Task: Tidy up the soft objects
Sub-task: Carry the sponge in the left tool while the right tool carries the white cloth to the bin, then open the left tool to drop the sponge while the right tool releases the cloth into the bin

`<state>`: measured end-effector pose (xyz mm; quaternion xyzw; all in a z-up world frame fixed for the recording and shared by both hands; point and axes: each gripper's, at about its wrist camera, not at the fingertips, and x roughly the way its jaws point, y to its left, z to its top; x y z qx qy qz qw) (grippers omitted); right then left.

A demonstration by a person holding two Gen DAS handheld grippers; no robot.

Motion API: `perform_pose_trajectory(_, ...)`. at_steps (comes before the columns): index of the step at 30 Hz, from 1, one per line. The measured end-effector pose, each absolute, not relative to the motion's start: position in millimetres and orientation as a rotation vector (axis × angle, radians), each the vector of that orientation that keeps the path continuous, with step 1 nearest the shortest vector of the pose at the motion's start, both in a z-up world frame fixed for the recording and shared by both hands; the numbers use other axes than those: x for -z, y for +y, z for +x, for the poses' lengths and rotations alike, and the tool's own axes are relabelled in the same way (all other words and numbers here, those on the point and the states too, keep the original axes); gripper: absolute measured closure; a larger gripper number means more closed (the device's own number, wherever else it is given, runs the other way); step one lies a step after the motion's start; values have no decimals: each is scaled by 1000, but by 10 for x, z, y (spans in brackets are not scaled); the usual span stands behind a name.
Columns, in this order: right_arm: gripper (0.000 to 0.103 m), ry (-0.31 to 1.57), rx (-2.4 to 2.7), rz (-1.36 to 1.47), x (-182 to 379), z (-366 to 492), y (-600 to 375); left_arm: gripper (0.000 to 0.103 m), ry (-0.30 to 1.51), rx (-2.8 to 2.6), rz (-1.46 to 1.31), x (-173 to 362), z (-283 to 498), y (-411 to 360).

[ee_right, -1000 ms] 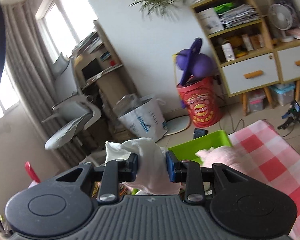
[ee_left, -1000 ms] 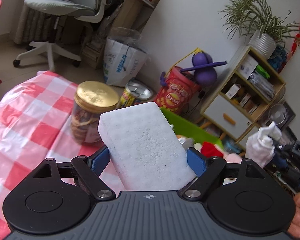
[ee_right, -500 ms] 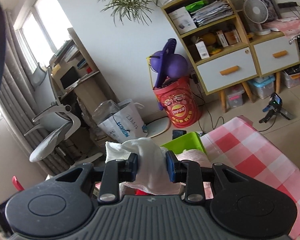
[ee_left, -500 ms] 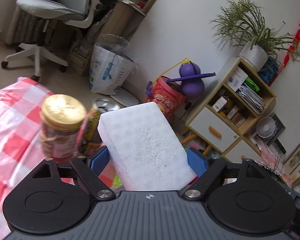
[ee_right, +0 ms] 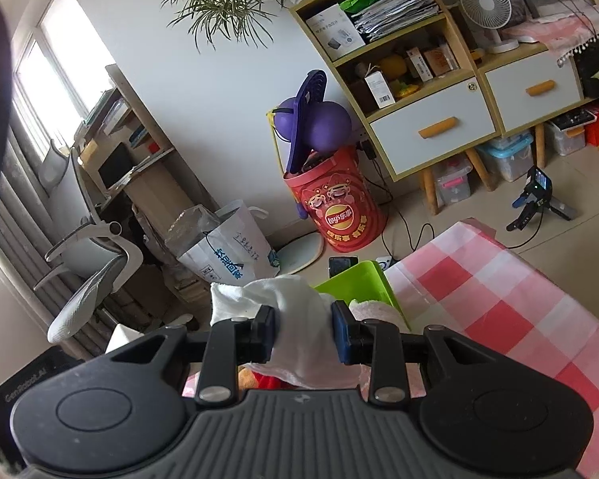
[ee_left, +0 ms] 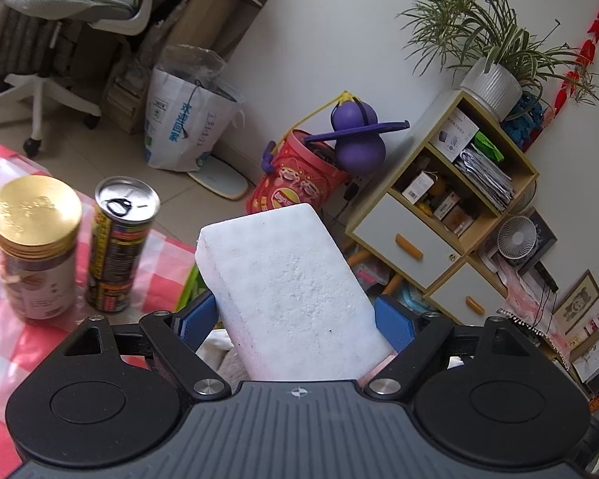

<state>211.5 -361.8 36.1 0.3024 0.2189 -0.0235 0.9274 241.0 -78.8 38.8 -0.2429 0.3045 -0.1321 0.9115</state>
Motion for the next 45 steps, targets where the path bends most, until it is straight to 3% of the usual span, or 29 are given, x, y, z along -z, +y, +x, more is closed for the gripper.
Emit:
perform_pose_trajectory(9,87,445,66,587,-275,2272,-3529,19,649,283,-480,-288,2636,-971)
perform_pose_trajectory(12,81,444,67,558,-279,2306,-3459,16,656,284,-472,-237,2699,-1021)
perform_pose_trajectory(18,81,451,46,517,-282,2333,-3402,8,700,294,-533,-162,2737,-1012)
perform_pose_trajectory(28,76,462,22,595,-255,2338,-3519,7,643,290,-514,-365,2622,-936)
perform_pose_trajectory(42,76,553,-35,568,1,2648,-3342,7,707,230,-505,-185,2710,-757)
perform_pose_trajectory(45,67,570,-55,524,-7,2704,-3269,7,711,222,-491,-198,2719,-695)
